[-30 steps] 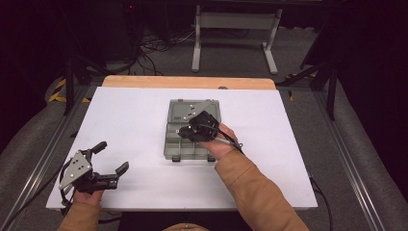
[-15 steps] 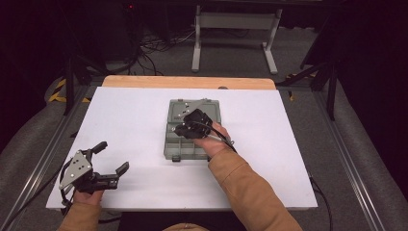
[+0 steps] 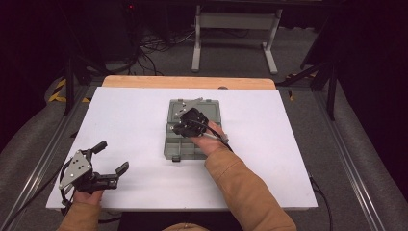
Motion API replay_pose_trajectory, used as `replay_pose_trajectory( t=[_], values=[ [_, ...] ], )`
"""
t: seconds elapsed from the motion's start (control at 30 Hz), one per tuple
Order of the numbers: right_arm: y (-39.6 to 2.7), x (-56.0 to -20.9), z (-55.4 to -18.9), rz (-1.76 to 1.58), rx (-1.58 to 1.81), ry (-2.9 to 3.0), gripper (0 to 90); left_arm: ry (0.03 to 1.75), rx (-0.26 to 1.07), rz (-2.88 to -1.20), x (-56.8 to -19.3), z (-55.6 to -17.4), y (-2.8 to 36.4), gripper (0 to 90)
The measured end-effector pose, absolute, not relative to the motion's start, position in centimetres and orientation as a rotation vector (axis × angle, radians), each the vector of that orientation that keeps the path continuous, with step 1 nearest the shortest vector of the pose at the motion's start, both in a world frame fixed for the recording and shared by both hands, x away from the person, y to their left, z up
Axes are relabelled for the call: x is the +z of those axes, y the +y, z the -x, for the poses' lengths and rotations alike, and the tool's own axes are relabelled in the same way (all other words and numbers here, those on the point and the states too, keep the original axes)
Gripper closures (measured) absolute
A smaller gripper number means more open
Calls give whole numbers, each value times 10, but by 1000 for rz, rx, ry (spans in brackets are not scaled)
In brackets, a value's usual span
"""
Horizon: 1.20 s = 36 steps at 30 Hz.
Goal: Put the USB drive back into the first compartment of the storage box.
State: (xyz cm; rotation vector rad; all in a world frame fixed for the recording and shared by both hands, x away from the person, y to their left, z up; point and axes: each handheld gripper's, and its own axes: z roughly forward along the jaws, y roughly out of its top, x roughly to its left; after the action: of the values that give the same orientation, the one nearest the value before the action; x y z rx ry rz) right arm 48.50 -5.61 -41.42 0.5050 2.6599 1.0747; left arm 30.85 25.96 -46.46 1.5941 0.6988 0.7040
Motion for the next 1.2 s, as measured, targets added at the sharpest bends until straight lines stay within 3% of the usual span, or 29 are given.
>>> replay_pose_trajectory(
  t=[1.2],
  values=[
    [-46,-433,-505,-562,1031,2669,786,698,708,-1593,-464,-309,261,12]
  ],
)
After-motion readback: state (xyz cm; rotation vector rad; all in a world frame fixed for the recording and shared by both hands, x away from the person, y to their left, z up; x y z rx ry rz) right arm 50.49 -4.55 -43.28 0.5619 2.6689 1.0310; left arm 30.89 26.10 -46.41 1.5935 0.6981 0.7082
